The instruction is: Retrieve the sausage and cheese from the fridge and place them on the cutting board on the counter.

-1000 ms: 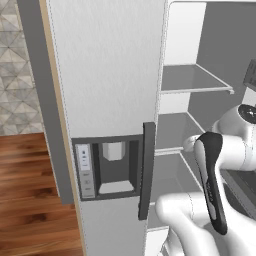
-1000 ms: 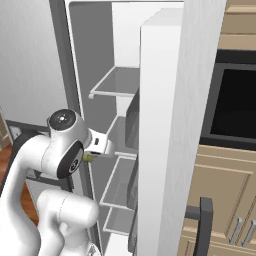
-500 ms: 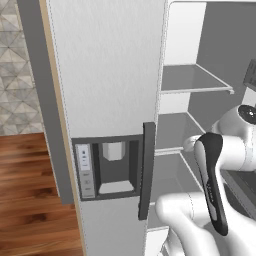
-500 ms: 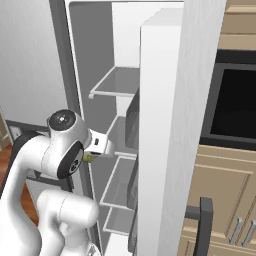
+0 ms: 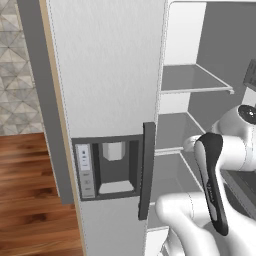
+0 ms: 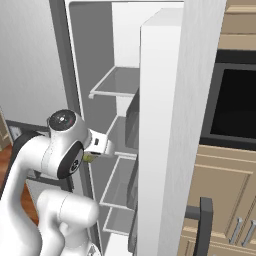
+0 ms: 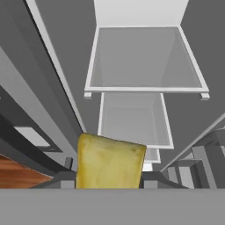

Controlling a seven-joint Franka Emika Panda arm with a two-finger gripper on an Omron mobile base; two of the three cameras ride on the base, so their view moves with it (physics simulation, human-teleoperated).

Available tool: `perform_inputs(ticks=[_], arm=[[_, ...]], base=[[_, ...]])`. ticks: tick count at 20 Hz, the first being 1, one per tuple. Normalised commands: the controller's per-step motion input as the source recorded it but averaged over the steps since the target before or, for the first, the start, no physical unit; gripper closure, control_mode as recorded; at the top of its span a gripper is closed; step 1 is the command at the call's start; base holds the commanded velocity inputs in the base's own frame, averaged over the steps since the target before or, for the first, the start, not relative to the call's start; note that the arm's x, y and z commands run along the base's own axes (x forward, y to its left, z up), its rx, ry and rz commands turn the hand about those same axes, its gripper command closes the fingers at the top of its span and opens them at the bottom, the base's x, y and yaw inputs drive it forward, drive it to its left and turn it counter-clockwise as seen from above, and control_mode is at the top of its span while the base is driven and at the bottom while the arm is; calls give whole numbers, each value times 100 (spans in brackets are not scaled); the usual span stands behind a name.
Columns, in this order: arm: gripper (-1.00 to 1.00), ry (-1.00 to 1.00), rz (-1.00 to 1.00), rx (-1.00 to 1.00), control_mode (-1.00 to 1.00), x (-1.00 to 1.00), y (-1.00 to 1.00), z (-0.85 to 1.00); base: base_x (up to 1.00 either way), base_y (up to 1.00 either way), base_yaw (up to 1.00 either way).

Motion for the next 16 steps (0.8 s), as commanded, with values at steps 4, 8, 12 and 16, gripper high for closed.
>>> perform_inputs(ticks=[4,8,12,16], arm=[[100,0,0,0,100,0,0,0],[100,0,0,0,100,0,0,0],[100,0,0,0,100,0,0,0],[100,0,0,0,100,0,0,0]], base=[[-56,5,2],[-74,38,19],[-37,39,75],[-33,36,80]])
